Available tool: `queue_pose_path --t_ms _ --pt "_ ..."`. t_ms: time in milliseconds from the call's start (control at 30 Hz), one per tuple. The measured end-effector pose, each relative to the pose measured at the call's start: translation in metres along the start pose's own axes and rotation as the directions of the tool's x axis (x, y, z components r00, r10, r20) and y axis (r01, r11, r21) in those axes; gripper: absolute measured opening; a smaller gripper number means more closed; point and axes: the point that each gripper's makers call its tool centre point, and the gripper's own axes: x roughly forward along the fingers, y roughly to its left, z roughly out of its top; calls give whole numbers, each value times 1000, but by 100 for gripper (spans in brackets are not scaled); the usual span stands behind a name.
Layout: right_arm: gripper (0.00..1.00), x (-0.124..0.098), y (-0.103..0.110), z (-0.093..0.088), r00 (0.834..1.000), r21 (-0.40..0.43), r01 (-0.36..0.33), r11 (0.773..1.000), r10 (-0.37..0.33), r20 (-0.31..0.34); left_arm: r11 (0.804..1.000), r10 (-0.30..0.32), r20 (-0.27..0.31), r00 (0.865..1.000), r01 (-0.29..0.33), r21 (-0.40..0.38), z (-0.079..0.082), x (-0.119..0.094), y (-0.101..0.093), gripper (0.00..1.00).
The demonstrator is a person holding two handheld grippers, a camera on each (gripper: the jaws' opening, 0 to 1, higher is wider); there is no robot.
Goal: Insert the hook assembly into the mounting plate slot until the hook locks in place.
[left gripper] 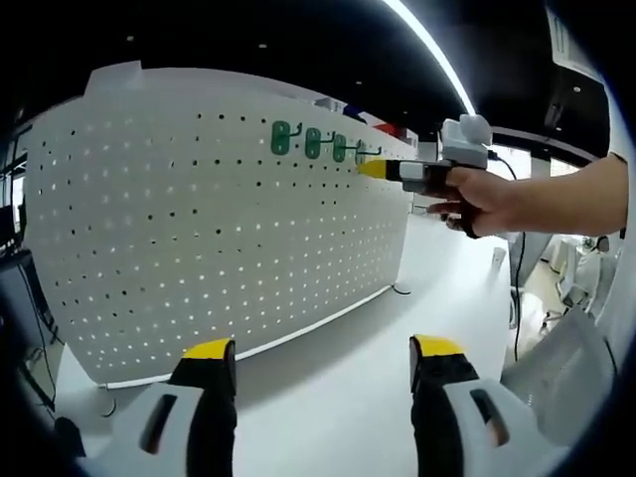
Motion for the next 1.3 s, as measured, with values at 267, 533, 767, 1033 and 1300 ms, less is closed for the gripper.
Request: queue_pose_path --t_ms 267,533,767,1033,1300 --pt "51 0 1 0 1000 11 -11 1000 11 -2 1000 -1 14 1000 1 -13 4 1 -1 74" --pt "51 -16 5 1 996 7 -76 997 76 45 1000 14 21 1000 -14 -5 10 0 5 73" --pt "51 -36 1 -12 995 23 -88 996 87 41 1000 23 29 999 -23 -11 12 -1 8 74" --pt "49 -59 -5 -27 996 41 -87 995 86 26 1000 25 32 999 -25 5 14 -3 7 75" --pt "50 -80 -6 -39 996 59 -87 994 87 7 999 32 44 999 -33 9 16 -5 5 75"
